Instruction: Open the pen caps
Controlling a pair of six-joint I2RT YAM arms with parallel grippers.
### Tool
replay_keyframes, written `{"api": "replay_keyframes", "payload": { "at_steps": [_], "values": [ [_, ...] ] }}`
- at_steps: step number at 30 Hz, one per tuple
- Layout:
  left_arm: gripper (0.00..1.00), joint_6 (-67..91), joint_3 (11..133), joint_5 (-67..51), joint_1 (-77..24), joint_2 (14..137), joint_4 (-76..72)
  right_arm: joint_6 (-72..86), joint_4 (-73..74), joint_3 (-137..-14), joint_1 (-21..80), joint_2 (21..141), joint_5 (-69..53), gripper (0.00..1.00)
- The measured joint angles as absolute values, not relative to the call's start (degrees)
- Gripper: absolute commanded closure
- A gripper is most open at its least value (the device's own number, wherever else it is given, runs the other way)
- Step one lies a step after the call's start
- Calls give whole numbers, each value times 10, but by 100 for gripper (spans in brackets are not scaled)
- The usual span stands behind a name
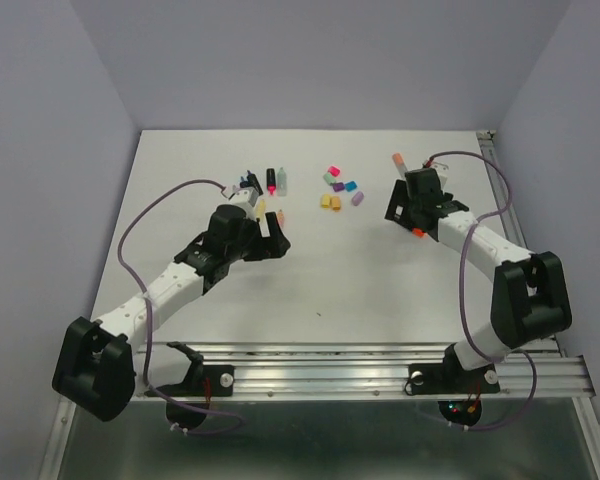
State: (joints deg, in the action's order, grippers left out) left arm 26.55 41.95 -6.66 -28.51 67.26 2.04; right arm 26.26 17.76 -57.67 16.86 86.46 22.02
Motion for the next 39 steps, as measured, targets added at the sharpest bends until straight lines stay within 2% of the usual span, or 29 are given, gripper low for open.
{"api": "replay_keyframes", "payload": {
  "at_steps": [4, 12, 23, 39],
  "values": [
    [1, 271, 379, -74, -285, 648, -6, 179, 185, -618, 116, 924, 191, 0],
    [1, 273, 378, -57, -285, 637, -20, 83, 231, -698, 106, 1011, 129, 0],
    [1, 273, 378, -44, -285, 590, -19, 17, 244, -707, 75, 1035, 28, 0],
    [1, 273, 378, -43, -285, 592, -19, -18, 228, -707, 67, 1080, 22, 2]
  ]
}}
